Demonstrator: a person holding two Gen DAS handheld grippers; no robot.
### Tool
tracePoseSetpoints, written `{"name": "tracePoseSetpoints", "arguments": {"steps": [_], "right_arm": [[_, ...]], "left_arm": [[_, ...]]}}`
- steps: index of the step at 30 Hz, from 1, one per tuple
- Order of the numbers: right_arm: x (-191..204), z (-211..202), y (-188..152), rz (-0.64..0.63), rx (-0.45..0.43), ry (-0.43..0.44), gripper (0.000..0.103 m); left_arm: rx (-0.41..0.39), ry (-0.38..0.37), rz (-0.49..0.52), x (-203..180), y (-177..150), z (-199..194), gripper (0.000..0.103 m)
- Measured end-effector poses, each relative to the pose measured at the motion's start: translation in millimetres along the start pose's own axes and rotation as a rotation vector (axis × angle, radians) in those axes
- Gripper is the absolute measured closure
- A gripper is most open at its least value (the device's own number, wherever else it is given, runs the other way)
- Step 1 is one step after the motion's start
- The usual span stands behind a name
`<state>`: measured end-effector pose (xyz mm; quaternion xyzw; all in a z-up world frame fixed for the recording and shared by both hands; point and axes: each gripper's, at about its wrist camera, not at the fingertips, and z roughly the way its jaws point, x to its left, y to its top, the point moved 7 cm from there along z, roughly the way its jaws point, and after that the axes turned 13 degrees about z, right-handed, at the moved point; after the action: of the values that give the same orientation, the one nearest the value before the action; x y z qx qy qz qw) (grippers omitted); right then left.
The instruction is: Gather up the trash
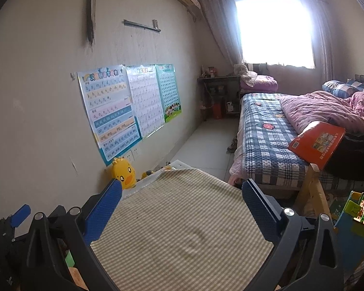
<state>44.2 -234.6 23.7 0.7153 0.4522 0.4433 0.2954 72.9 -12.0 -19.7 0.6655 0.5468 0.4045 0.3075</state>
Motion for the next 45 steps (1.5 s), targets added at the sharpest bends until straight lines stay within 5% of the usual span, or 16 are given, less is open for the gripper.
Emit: {"name": "tracePoseSetpoints", "arguments": {"steps": [38, 45], "right_arm": [[-1.6, 22.8, -22.9, -0.010, 0.092, -0.029, 0.008], [-29.3, 65.7, -53.9, 0.088, 0.223, -0.038, 0.008]], "left_arm": [[0.058, -0.014, 0.006, -0.5, -14.5, 14.8, 0.005], [0.076, -0.016, 0.015, 0.1, -22.9, 21.9, 0.005]]}}
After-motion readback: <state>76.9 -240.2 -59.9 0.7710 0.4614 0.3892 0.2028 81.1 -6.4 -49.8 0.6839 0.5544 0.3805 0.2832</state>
